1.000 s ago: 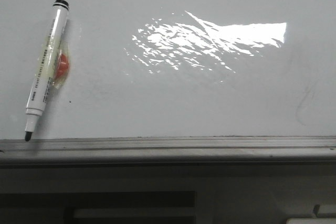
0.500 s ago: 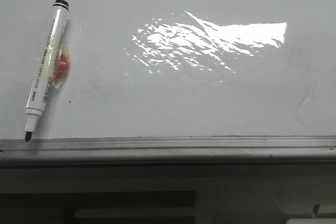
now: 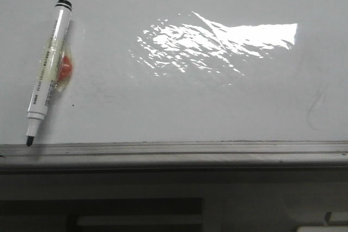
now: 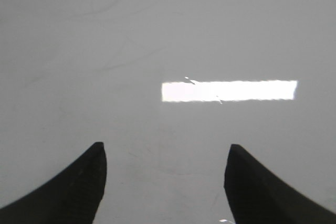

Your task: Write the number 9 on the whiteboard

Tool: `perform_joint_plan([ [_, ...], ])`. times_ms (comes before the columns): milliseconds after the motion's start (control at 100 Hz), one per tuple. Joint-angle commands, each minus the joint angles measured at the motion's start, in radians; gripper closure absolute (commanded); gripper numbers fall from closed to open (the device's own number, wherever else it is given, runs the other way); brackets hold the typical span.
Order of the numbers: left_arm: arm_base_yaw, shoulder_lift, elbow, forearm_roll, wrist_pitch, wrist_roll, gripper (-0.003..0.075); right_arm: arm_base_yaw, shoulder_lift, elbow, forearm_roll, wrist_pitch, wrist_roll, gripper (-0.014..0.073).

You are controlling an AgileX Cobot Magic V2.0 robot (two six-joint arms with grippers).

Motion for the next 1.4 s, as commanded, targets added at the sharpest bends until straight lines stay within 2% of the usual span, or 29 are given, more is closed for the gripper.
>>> perform_joint_plan([
  [0,-0.071,0.08,-0.042,0.004,-0.091,-0.009,0.0272,0.0,0.021,-0.038,-0.001,-0.084,-0.001,0.0655],
  [380,-0.513,0.403,-0.044,0.004,-0.204,-0.009,0.0272,0.0,0.021,-0.038,-0.001,-0.084,-0.001,0.0655],
  [570,-0.65,0.534,-0.044,-0.047,-0.251,-0.009,0.0283,0.0,0.021,-0.038,-0.001,-0.084,-0.001,0.0655],
  [820,-0.683,0.635,-0.044,-0.196,-0.255,-0.009,0.0283,0.0,0.021,-0.038,-0.001,-0.082,-0.001,0.0655],
  [1140,-0.683,0.736,-0.044,-0.234,-0.264,-0.009,0.0288,0.0,0.021,-0.038,-0.001,-0.08,-0.001,0.0655],
  [1260,-0.683,0.758,-0.044,-0.234,-0.3,-0.009,0.0339,0.0,0.021,-0.038,-0.001,-0.08,-0.001,0.0655],
  [1390,-0.683,0.789,-0.044,-0.249,-0.324,-0.009,0.0463,0.0,0.021,-0.038,0.002,-0.064,-0.001,0.0655],
])
